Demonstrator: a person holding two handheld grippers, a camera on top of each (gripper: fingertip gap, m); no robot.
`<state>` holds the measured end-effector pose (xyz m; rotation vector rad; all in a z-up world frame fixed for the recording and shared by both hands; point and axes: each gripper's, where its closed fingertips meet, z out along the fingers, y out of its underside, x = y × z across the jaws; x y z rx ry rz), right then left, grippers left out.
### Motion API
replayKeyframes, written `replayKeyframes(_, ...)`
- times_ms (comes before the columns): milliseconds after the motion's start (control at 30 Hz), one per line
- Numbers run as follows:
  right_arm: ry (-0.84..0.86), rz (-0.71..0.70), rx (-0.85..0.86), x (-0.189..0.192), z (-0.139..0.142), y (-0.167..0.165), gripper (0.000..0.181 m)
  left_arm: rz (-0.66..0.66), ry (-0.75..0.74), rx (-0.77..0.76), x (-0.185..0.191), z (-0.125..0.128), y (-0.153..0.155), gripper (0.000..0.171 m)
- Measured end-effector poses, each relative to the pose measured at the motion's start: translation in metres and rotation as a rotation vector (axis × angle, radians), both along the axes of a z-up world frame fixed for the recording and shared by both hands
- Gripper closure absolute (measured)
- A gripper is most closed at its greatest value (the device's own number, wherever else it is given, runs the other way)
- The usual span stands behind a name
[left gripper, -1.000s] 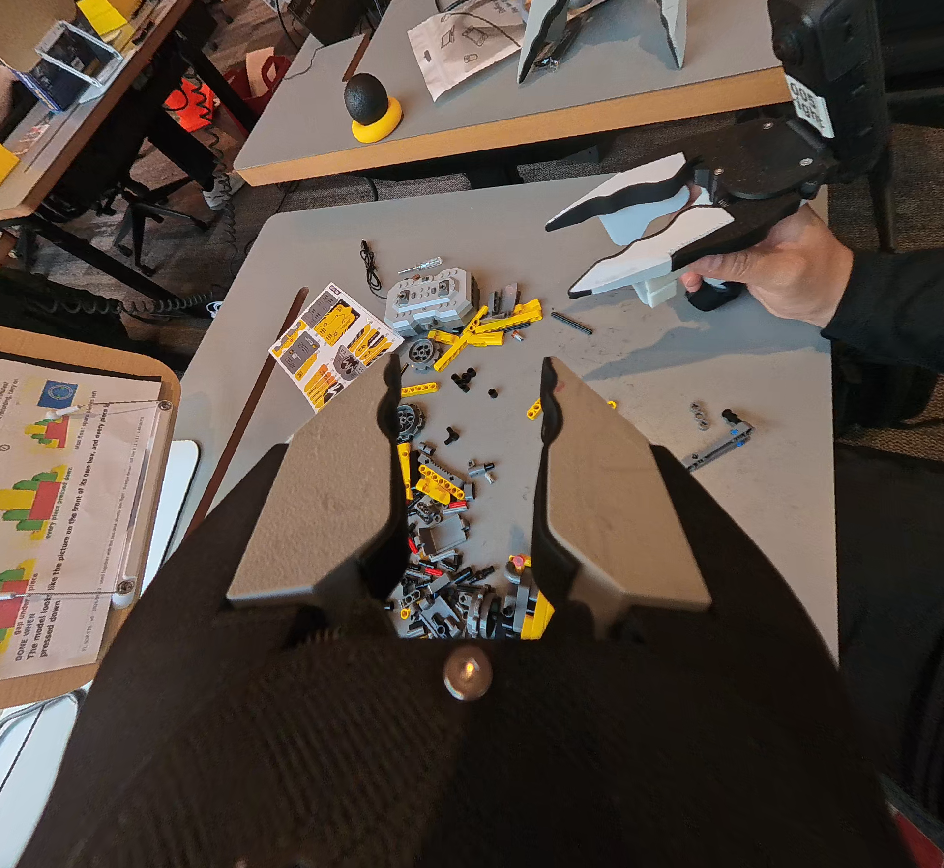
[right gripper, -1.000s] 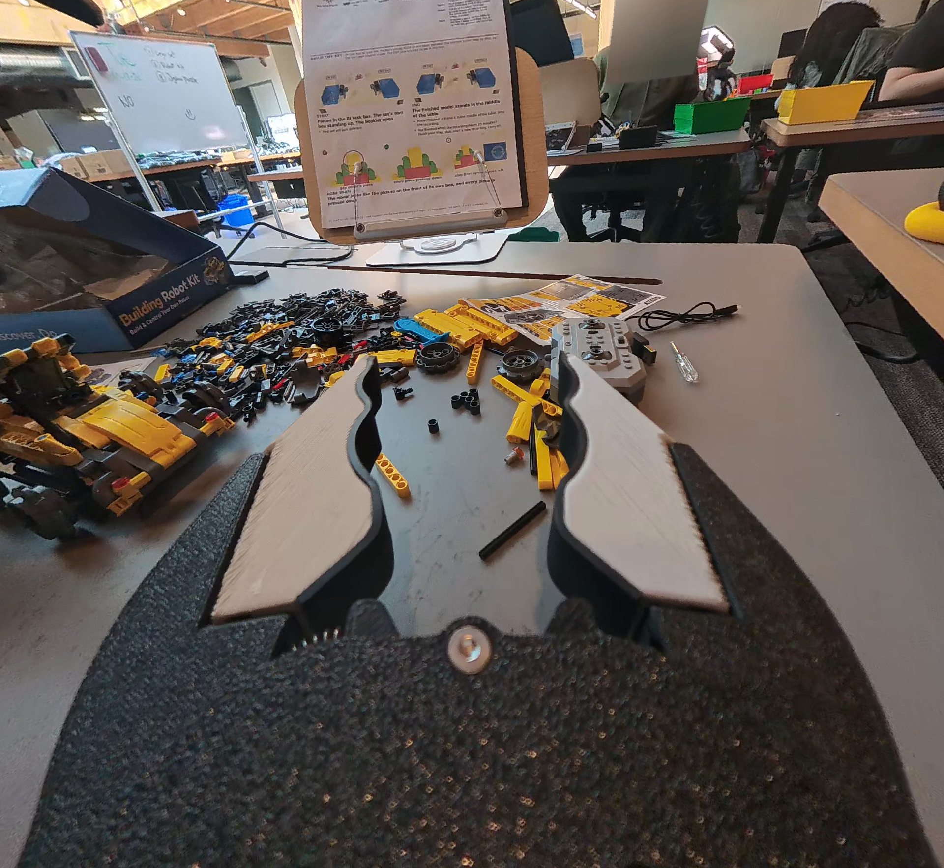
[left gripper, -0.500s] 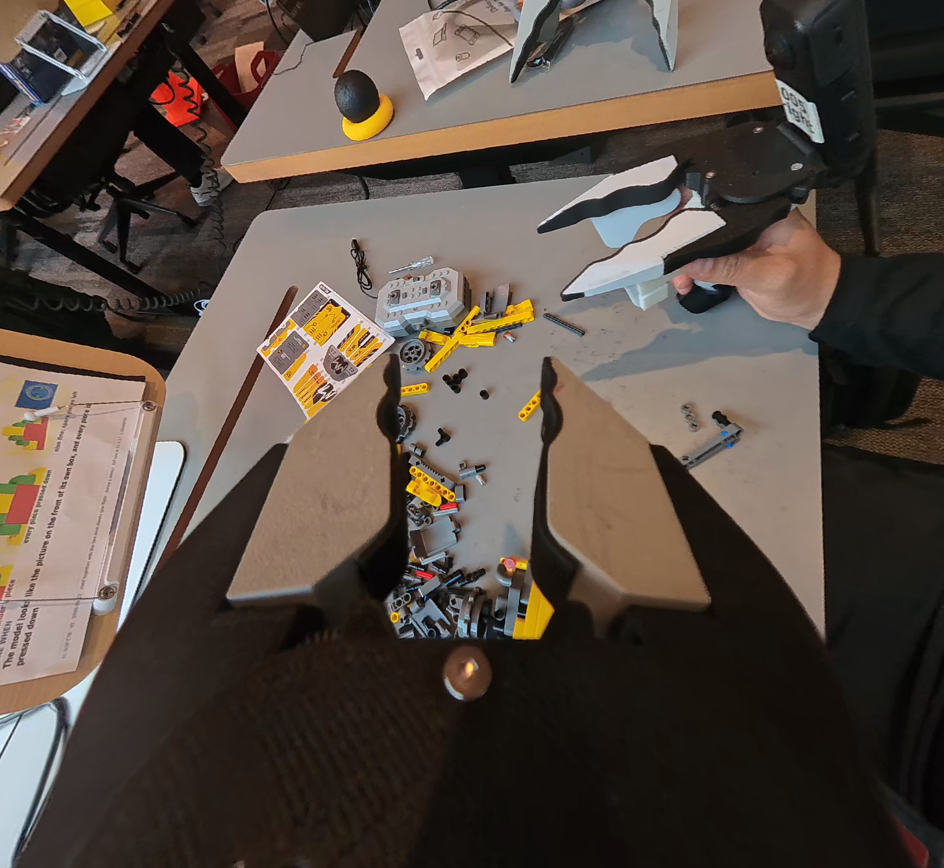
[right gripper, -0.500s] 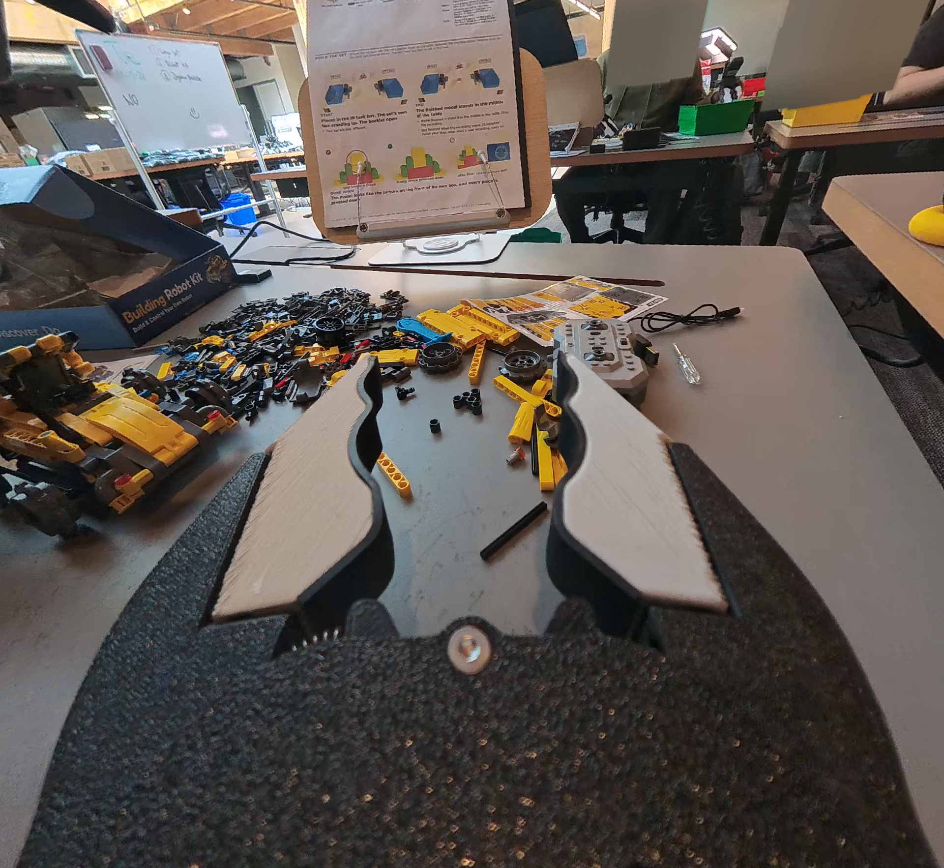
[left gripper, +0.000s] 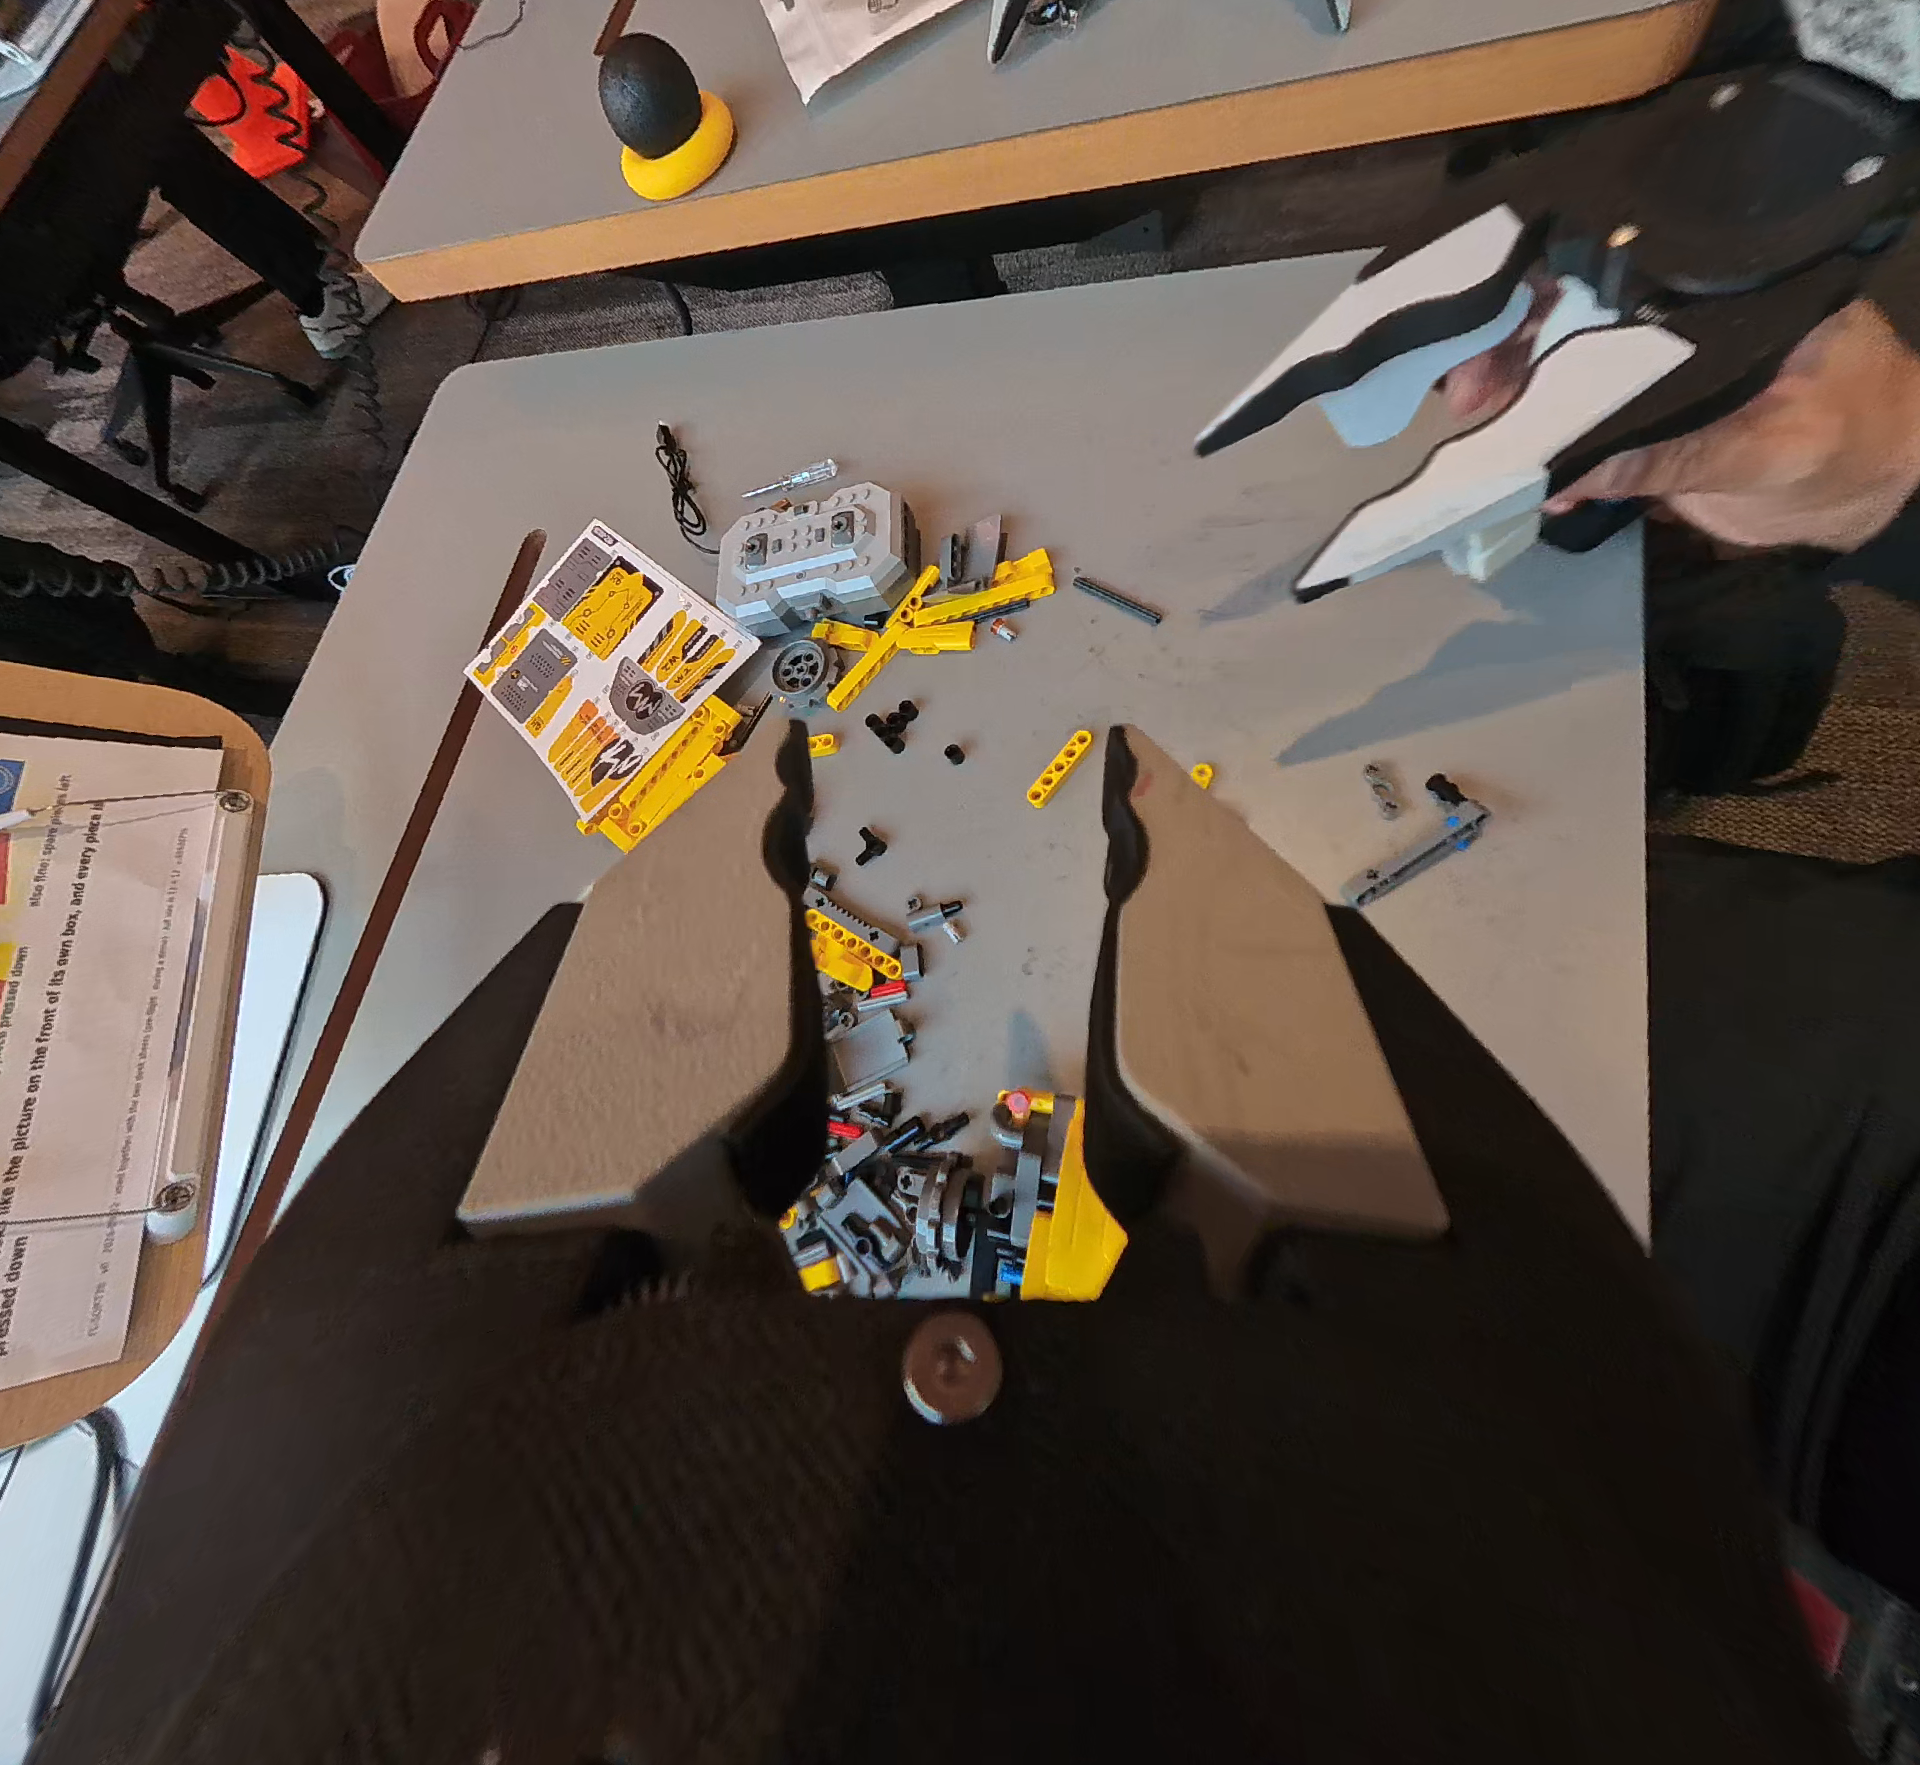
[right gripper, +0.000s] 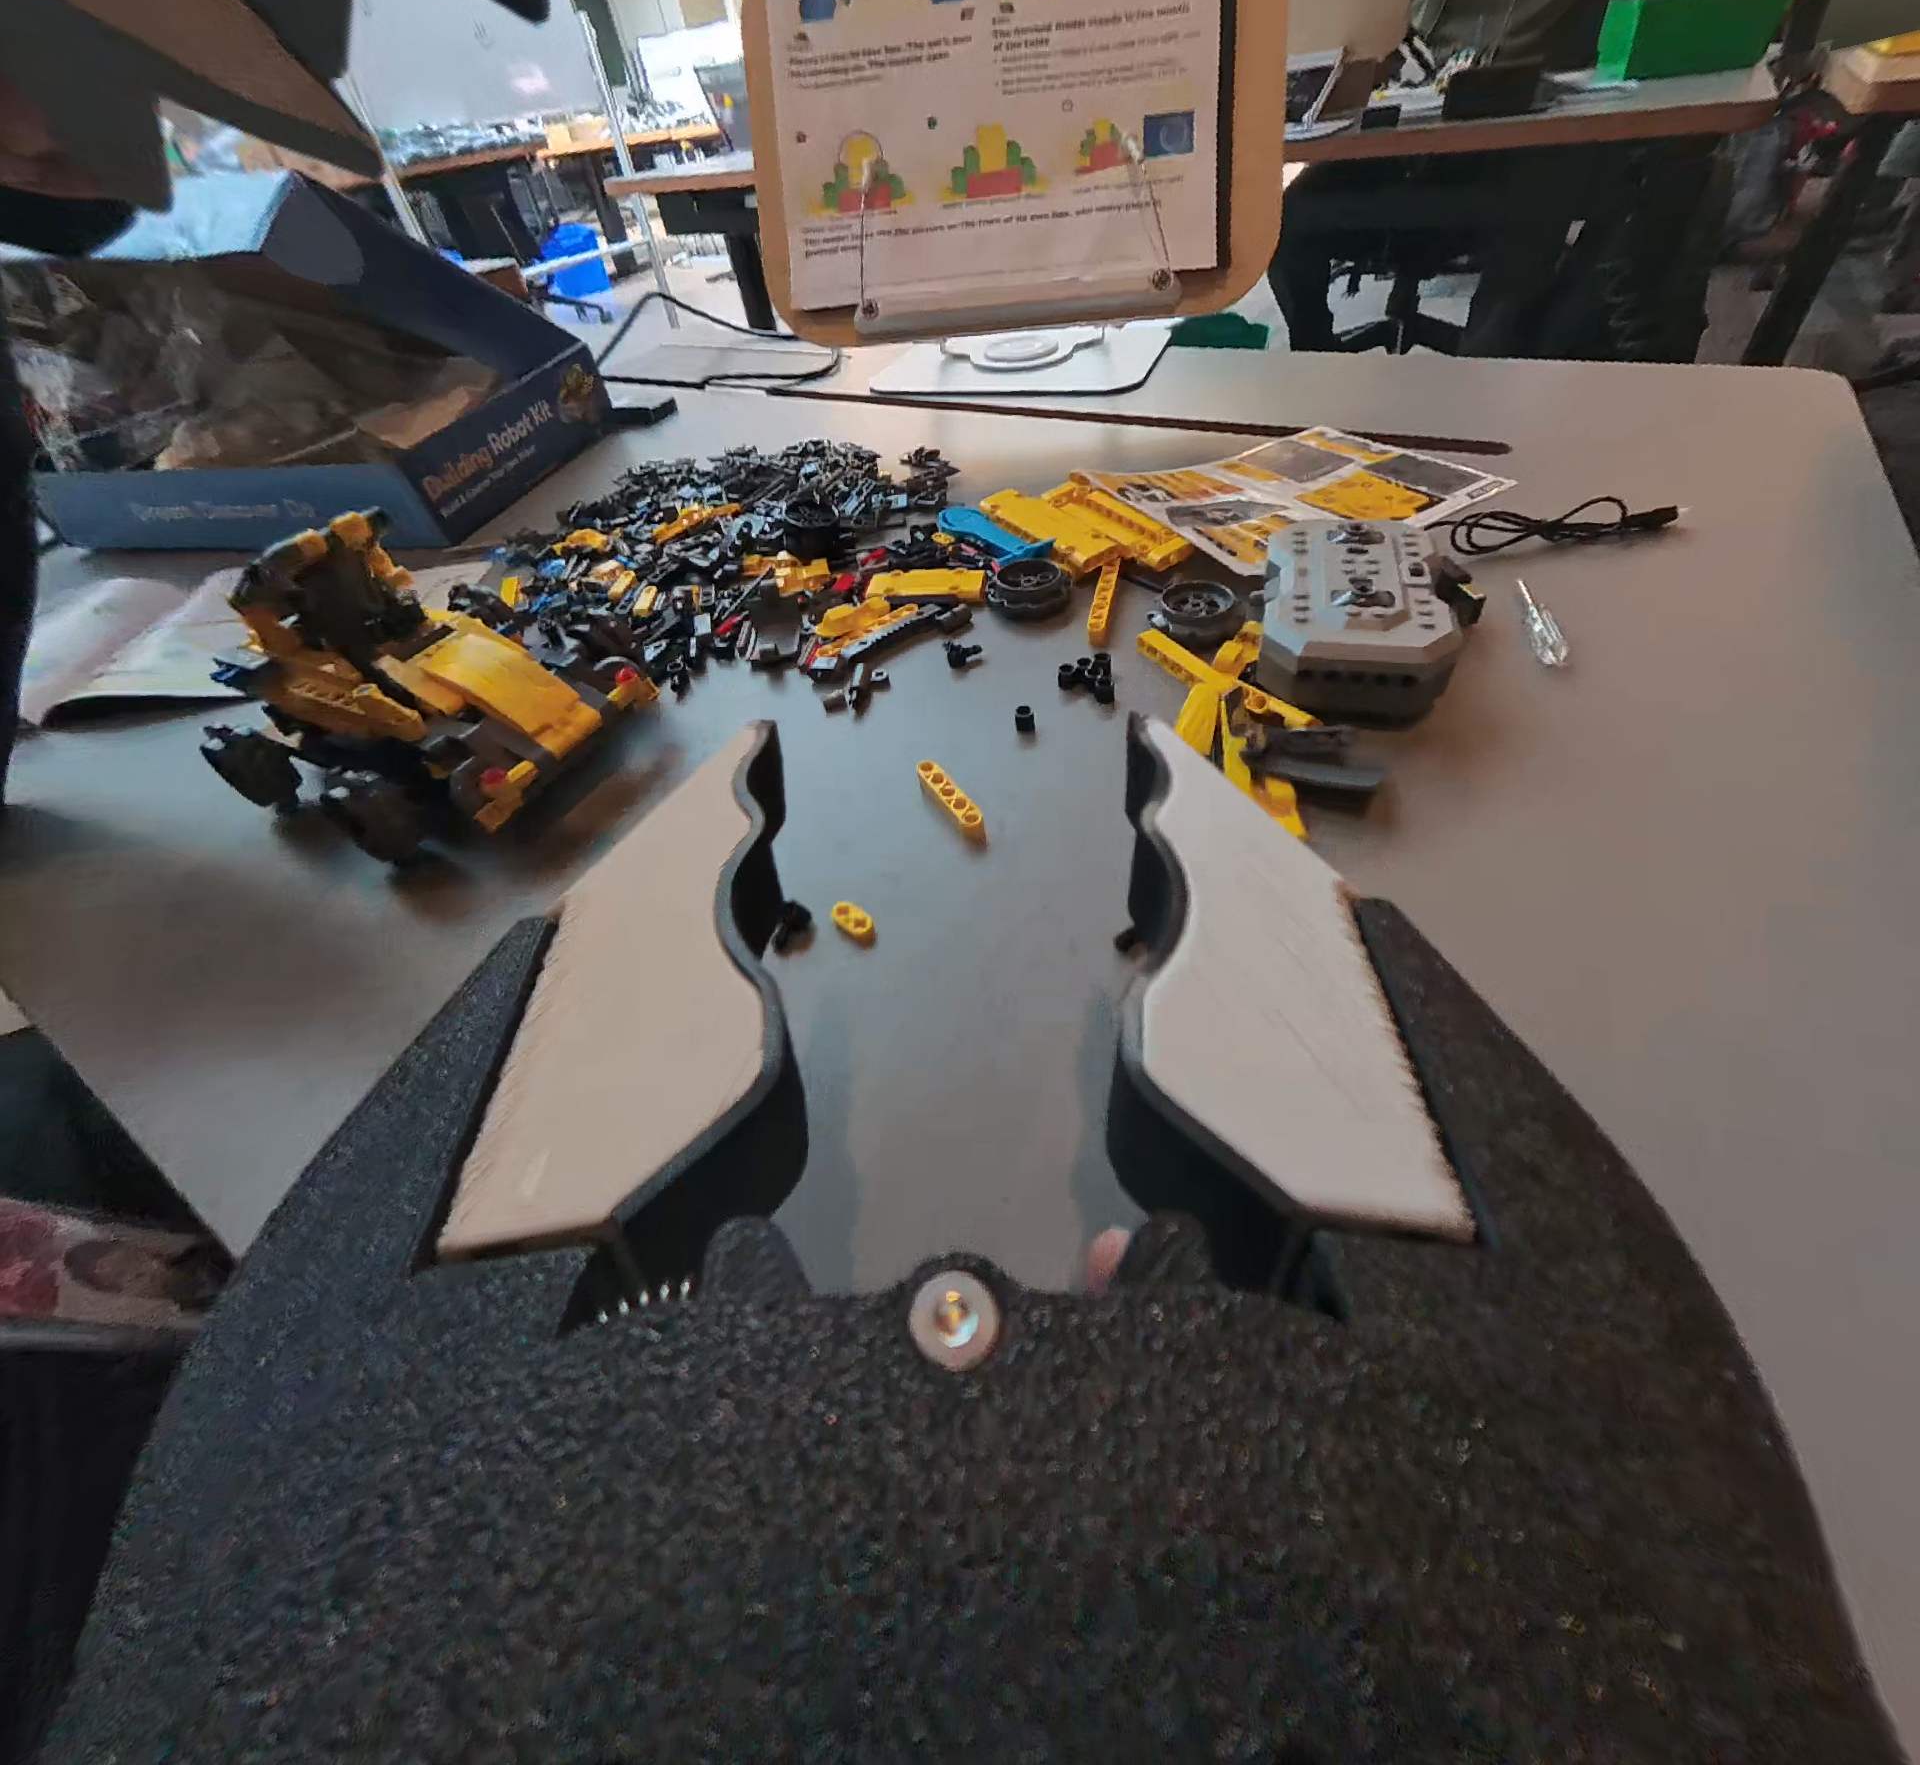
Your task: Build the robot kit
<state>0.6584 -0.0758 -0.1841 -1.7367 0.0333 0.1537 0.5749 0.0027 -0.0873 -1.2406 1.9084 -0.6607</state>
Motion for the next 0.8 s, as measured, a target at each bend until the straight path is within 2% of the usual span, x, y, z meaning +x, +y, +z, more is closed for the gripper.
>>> replayKeyframes(100,-0.057,0.042,-0.113,-0.013,-0.006,-0.020,0.132,-0.006,0.001,-0.002,-0.001,0.000,-0.001,0.117)
replayKeyframes(200,-0.136,0.092,-0.236,-0.030,-0.017,-0.040,0.132,-0.007,-0.002,-0.009,-0.001,0.001,-0.002,0.117)
replayKeyframes(300,-0.172,0.151,-0.327,-0.052,-0.025,-0.053,0.140,0.006,-0.003,0.000,-0.002,0.001,0.001,0.117)
replayKeyframes(367,-0.162,0.180,-0.371,-0.063,-0.033,-0.054,0.142,0.014,-0.006,-0.002,-0.003,0.002,0.003,0.117)
replayKeyframes(533,-0.173,0.242,-0.519,-0.067,-0.062,-0.053,0.163,0.027,-0.007,-0.001,-0.005,0.003,0.008,0.117)
replayKeyframes(800,-0.246,0.407,-0.683,-0.069,-0.080,-0.040,0.156,0.031,-0.013,0.000,-0.007,0.005,0.011,0.117)
